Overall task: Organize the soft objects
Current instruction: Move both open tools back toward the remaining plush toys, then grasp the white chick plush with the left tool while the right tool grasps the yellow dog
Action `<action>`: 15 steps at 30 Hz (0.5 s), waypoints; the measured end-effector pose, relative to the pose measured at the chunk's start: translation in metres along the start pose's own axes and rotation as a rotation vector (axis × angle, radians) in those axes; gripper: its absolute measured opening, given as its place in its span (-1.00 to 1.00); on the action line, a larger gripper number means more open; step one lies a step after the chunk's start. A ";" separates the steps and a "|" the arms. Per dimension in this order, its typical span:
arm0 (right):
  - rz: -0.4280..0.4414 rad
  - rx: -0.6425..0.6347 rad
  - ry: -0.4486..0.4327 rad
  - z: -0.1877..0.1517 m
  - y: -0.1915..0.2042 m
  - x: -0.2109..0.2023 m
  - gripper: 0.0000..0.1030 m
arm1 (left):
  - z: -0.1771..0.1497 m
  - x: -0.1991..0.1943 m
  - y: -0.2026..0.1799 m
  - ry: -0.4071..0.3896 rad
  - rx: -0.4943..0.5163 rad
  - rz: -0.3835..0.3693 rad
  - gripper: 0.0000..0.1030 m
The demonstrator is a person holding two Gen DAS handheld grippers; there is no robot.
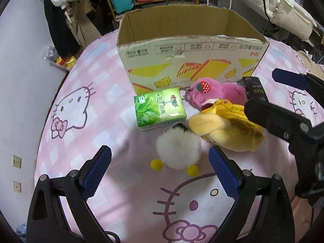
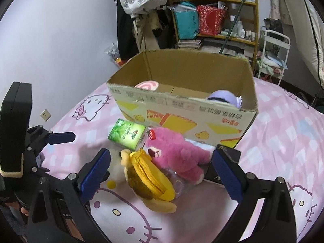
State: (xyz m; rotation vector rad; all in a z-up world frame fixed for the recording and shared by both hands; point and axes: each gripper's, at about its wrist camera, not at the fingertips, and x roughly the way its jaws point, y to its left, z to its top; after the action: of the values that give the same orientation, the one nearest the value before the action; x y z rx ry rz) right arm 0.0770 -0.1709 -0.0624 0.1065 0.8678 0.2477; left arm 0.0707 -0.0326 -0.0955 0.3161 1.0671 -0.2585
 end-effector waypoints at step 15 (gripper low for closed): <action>0.068 -0.014 0.159 -0.009 0.004 0.035 0.08 | 0.004 0.031 0.000 0.113 -0.003 -0.068 0.86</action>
State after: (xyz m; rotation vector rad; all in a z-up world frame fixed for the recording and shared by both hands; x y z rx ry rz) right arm 0.0913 -0.1578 -0.0935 0.1045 1.0217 0.3293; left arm 0.0881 -0.0355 -0.1212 0.2947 1.1915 -0.3031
